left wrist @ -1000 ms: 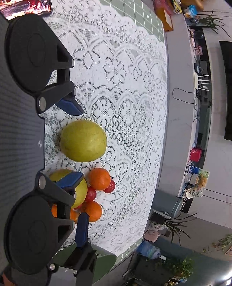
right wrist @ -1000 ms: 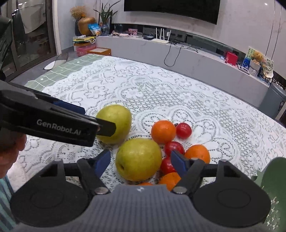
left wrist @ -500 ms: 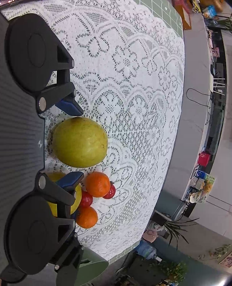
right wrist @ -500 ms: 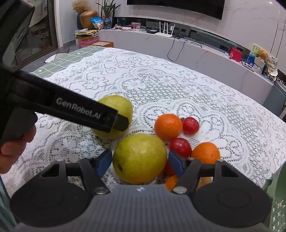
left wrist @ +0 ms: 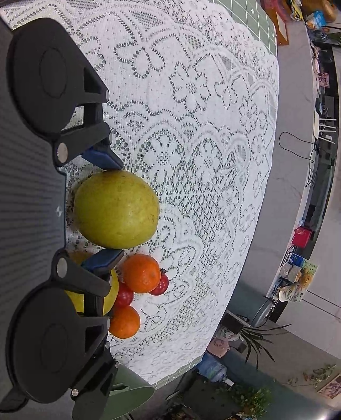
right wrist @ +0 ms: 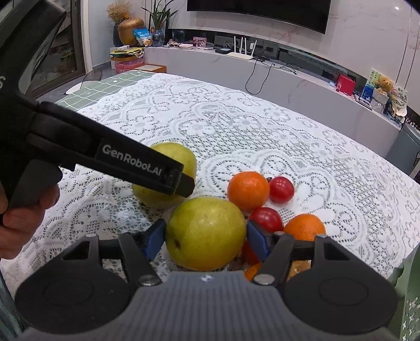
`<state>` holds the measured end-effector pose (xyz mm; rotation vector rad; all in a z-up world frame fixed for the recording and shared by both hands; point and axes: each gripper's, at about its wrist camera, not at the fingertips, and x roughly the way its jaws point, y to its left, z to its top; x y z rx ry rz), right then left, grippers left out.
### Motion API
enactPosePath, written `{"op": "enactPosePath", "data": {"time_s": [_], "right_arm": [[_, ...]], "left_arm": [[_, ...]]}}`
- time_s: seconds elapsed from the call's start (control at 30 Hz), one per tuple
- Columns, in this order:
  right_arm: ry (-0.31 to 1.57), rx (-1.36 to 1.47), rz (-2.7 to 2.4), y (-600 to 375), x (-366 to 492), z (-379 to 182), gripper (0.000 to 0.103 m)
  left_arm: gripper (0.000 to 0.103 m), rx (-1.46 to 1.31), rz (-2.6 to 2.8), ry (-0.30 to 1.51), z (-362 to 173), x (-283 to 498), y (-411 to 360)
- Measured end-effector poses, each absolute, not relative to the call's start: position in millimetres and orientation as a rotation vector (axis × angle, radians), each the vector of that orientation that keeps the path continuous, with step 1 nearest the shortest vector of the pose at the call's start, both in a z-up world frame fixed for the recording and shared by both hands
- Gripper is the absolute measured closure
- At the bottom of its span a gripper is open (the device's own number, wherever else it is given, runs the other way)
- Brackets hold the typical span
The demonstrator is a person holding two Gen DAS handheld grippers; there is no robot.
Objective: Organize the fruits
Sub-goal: 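Close the left tool on one yellow-green pear while the right tool grasps the other pear, then carry the pear in the left tool over the green colander while the right tool carries its pear there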
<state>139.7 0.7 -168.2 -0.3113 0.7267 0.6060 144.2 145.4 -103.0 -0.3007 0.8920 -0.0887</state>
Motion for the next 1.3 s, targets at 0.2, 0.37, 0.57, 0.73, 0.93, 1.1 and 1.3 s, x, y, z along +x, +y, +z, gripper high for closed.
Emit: {"op": "enactPosePath", "data": {"time_s": [0.2, 0.37, 0.57, 0.73, 0.93, 1.1, 1.3], "right_arm": [[0.705, -0.291, 0.616, -1.7, 135.0, -160.9, 0.039], [0.66, -0.287, 0.623, -4.8, 127.5, -148.0, 0.039], [0.601, -0.284, 0.612, -22.4, 111.3, -126.6, 0.039], [0.565, -0.249, 0.577, -54.3, 99.9, -104.8, 0.039], [0.557, -0.185, 0.522, -106.5, 87.8, -83.8, 0.039], [0.573, -0.156, 0.453, -154.8, 79.1, -73.6, 0.039], [0.612, -0.158, 0.372, -209.2, 71.0, -67.8, 0.039]], "left_arm": [[0.028, -0.284, -0.045, 0.881, -97.6, 139.0, 144.8], [0.028, -0.285, -0.024, 0.862, -85.6, 127.6, 147.1], [0.029, -0.299, -0.018, 0.823, -61.2, 110.2, 140.2], [0.028, -0.286, -0.053, 0.784, -39.3, 96.5, 120.9], [0.028, -0.266, -0.128, 0.754, -16.1, 85.9, 89.2], [0.028, -0.238, -0.222, 0.743, -2.4, 81.4, 53.8], [0.028, -0.199, -0.347, 0.743, 6.9, 86.2, 5.1]]}}
